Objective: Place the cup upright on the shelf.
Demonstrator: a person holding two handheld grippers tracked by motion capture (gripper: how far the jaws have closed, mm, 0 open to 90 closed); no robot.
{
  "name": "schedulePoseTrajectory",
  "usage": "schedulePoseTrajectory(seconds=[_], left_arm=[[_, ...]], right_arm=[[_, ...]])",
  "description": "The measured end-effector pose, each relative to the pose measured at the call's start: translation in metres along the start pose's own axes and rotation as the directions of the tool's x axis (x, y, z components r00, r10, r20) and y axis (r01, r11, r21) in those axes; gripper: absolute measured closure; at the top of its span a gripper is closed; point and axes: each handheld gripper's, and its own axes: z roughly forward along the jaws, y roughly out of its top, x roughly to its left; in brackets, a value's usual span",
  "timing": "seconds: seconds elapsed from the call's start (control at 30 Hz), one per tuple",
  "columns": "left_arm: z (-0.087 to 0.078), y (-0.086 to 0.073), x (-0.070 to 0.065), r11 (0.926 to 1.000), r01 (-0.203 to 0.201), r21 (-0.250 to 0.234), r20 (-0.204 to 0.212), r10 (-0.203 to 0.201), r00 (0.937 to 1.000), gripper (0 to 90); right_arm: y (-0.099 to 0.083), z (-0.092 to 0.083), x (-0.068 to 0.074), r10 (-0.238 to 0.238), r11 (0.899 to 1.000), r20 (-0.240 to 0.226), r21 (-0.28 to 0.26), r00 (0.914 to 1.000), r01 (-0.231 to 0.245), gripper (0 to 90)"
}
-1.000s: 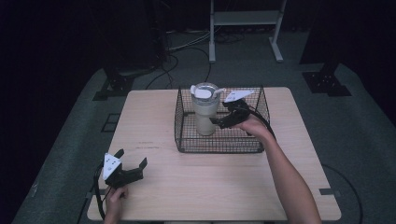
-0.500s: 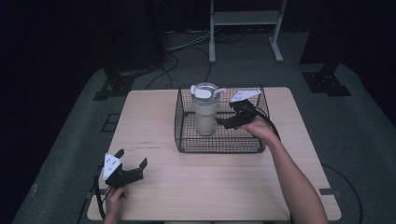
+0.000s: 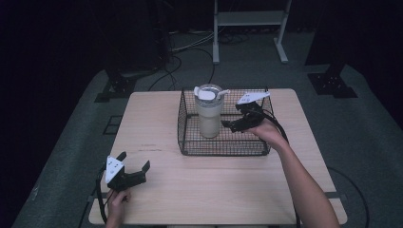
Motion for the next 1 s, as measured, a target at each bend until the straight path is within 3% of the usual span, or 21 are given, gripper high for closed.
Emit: schedulePoseTrajectory(seconds=[1.0], left_arm=[[0.000, 0.000, 0.000, 1.0000, -0.008, 0.004, -0.002, 0.008, 1.0000, 0.0]], right_arm=[[-0.011, -0.046, 0.020, -0.058, 0.998, -0.017, -0.021, 0.9982, 0.057, 8.6]])
